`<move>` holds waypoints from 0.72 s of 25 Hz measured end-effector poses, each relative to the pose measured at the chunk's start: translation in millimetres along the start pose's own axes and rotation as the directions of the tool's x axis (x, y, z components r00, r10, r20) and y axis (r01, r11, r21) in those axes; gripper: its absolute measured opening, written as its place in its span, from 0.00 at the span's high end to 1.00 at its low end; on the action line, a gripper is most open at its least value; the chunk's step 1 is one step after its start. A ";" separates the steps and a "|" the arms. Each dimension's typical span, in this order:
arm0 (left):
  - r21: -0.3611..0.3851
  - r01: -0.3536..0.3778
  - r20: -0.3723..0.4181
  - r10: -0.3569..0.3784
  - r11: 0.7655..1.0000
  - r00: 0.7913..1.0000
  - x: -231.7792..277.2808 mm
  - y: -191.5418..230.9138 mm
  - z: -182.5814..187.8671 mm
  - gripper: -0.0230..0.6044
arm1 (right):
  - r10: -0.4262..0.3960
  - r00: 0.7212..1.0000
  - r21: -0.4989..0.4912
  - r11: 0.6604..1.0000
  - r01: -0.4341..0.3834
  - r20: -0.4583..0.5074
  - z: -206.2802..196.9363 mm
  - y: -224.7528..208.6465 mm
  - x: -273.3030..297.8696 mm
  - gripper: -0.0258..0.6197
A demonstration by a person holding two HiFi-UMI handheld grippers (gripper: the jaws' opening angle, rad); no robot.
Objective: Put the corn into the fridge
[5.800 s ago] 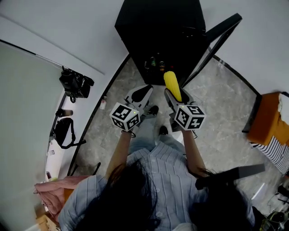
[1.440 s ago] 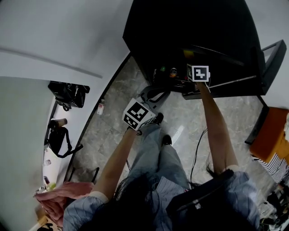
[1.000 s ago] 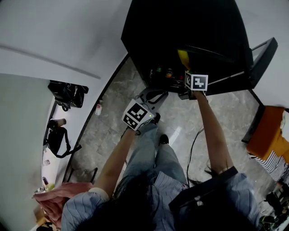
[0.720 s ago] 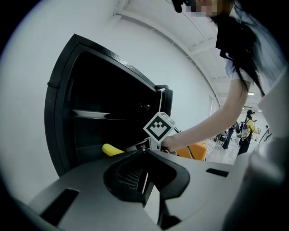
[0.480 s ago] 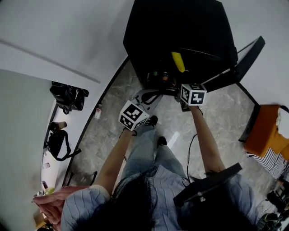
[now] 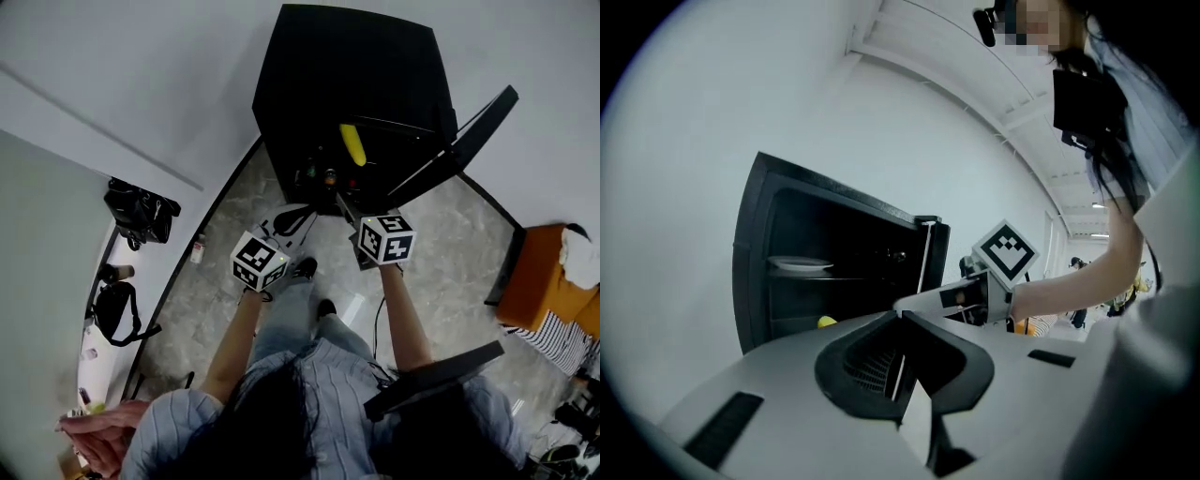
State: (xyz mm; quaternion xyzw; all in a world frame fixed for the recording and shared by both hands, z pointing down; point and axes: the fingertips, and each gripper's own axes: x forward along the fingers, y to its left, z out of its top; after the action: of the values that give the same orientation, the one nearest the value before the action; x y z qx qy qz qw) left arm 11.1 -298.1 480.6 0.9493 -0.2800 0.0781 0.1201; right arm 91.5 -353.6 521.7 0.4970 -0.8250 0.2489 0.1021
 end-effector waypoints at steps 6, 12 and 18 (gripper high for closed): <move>-0.024 0.008 0.057 -0.006 1.000 0.998 -25.3 -30.7 17.6 0.95 | 0.050 0.998 0.006 0.999 -0.050 0.027 0.1 29.3 -40.7 0.58; -0.047 -0.044 0.099 0.049 0.998 0.994 -45.3 -45.1 31.3 0.95 | 0.074 0.996 0.019 0.997 -0.075 0.046 -4.9 50.5 -77.8 0.58; -0.027 -0.079 0.139 0.082 0.997 0.987 -60.8 -73.5 47.0 0.95 | 0.077 0.994 -0.014 0.997 -0.077 0.072 -6.4 66.3 -116.7 0.58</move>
State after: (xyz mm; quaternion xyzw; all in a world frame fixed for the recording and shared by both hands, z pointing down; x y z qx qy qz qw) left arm 4.9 -219.8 408.9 0.9390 -0.3265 0.0131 0.1073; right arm 89.9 -235.3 458.1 0.4730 -0.8480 0.2300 0.0651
